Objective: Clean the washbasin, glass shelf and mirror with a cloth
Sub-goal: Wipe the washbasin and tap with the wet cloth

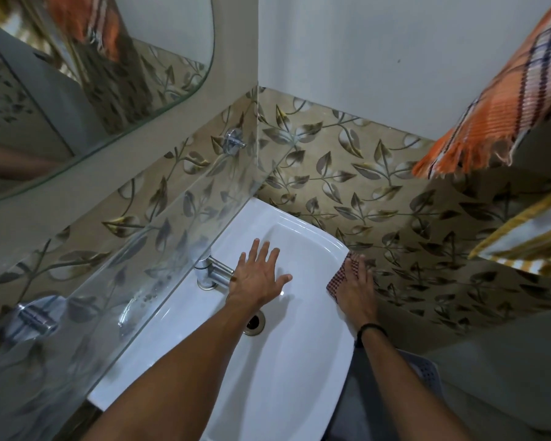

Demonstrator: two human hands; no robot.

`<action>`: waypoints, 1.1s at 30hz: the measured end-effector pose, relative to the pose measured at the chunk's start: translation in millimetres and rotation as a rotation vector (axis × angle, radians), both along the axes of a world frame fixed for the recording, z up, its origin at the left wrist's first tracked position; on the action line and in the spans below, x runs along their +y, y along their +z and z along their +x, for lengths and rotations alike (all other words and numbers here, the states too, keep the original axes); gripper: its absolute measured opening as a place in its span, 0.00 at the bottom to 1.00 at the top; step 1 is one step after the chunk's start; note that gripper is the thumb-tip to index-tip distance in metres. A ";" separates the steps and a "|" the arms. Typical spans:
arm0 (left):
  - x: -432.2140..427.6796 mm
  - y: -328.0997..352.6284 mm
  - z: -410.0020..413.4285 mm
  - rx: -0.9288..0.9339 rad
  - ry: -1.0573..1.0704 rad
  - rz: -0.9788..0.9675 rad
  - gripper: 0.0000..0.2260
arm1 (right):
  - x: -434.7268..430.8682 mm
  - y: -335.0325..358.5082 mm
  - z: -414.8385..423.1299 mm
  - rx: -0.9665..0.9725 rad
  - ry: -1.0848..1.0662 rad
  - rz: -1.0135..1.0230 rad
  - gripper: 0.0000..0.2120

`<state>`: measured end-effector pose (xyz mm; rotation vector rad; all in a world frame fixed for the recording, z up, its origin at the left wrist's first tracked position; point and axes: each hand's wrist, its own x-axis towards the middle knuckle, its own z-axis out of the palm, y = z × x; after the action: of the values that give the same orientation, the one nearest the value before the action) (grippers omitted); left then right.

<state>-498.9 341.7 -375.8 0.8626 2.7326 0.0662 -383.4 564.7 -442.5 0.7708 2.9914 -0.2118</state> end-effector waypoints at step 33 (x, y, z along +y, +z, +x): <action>1.0 8.6 2.0 -0.019 -0.014 0.010 0.34 | 13.9 14.0 -36.2 -0.081 0.152 0.096 0.41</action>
<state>-496.9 342.7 -367.2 0.8790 2.7111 0.0849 -419.6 578.6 -428.5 0.5411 2.9828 -0.0305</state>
